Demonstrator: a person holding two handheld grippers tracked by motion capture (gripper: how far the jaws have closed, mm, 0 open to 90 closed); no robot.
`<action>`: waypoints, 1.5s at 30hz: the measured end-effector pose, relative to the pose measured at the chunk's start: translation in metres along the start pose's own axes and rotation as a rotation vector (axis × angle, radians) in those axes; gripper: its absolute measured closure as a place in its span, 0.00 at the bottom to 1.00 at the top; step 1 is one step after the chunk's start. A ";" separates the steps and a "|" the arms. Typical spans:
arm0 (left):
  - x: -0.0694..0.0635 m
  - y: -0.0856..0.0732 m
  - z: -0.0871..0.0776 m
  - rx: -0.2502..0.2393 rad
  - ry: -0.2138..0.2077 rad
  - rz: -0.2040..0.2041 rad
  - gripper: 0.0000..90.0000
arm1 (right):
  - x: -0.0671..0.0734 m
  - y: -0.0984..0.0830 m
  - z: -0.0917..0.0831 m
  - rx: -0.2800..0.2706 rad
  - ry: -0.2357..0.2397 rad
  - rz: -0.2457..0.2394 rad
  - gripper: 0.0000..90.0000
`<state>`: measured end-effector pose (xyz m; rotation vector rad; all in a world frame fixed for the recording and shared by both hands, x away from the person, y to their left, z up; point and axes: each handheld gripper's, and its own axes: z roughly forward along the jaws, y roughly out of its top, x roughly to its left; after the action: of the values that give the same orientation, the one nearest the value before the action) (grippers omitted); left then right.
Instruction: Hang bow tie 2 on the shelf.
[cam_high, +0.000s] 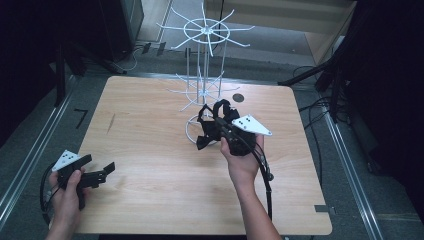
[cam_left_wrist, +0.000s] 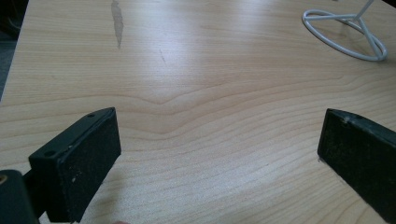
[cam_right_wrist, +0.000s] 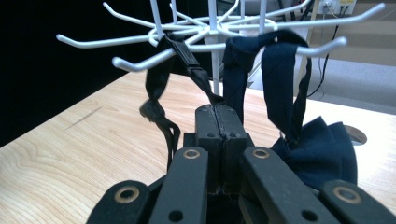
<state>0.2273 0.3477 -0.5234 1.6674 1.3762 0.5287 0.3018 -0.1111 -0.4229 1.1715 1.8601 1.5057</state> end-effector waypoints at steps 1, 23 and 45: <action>0.000 0.000 0.000 0.000 0.000 0.000 0.00 | 0.000 -0.001 0.001 0.002 -0.002 0.002 1.00; 0.000 0.000 0.000 0.005 0.002 0.004 0.00 | -0.014 -0.014 -0.005 -0.001 -0.017 0.008 0.65; 0.000 0.000 0.000 0.000 0.003 0.001 0.00 | -0.042 -0.037 -0.035 0.002 -0.005 0.015 0.36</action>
<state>0.2272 0.3472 -0.5234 1.6681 1.3778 0.5312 0.2846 -0.1664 -0.4547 1.1913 1.8534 1.5076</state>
